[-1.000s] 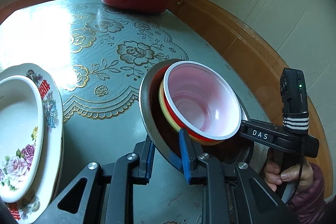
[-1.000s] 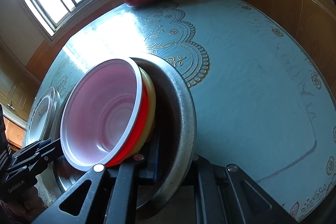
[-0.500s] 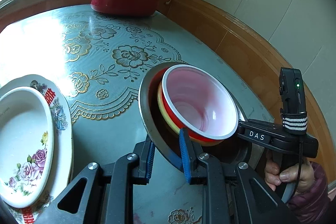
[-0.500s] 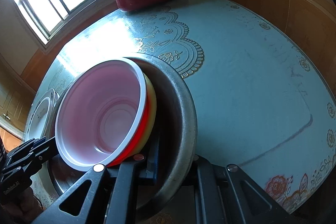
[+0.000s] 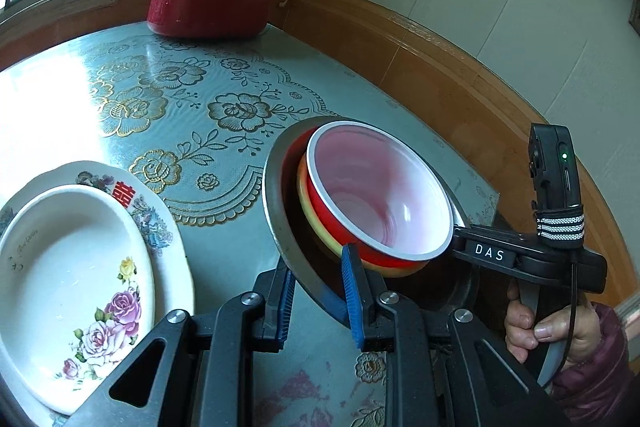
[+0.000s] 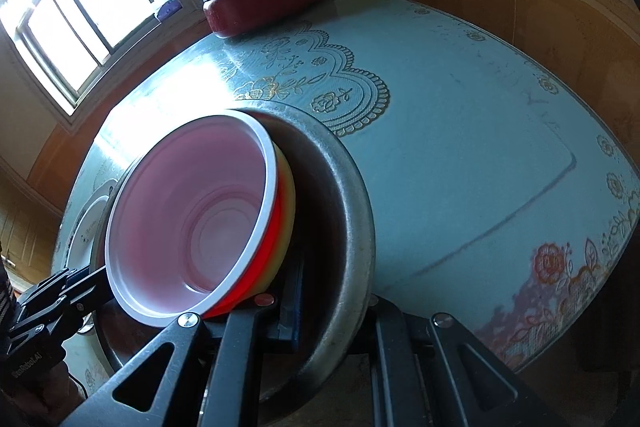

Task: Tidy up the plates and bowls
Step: 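Lift the steel bowl and carry it over the plate stack with the left gripper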

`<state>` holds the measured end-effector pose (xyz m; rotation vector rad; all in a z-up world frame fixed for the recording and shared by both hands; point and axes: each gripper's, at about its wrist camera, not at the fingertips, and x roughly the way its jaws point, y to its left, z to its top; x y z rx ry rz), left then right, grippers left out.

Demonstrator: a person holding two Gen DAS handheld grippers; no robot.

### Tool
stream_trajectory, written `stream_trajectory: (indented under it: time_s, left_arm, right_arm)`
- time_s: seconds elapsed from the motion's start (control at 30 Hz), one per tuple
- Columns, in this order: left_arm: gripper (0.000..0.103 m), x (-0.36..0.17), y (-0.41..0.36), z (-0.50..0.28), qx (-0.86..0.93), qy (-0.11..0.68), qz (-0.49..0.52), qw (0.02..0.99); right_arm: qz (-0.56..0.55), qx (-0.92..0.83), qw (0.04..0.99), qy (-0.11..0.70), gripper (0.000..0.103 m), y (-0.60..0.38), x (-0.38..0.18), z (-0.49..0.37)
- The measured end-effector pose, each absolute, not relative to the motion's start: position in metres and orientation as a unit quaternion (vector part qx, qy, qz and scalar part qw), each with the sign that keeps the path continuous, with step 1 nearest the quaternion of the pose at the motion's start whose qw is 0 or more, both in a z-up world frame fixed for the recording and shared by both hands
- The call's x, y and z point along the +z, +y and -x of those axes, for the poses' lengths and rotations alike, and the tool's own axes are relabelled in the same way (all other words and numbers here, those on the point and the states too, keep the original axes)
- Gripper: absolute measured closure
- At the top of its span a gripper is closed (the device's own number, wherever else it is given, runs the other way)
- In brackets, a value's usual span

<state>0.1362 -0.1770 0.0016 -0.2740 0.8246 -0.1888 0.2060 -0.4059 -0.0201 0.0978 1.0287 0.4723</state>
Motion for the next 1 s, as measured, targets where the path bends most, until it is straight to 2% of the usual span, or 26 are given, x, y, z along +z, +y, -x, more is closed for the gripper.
stream_trajectory:
  time_s: [0.4, 1.0]
  left_arm:
    - [0.080, 0.016, -0.168, -0.107, -0.150, 0.396, 0.105, 0.900]
    - [0.080, 0.015, -0.183, -0.084, -0.091, 0.393, 0.139, 0.904]
  right_arm:
    - [-0.078, 0.172, 0.861, 0.471, 0.094, -0.396, -0.005, -0.148]
    - [-0.059, 0.236, 0.848, 0.471, 0.094, -0.404, -0.005, -0.147]
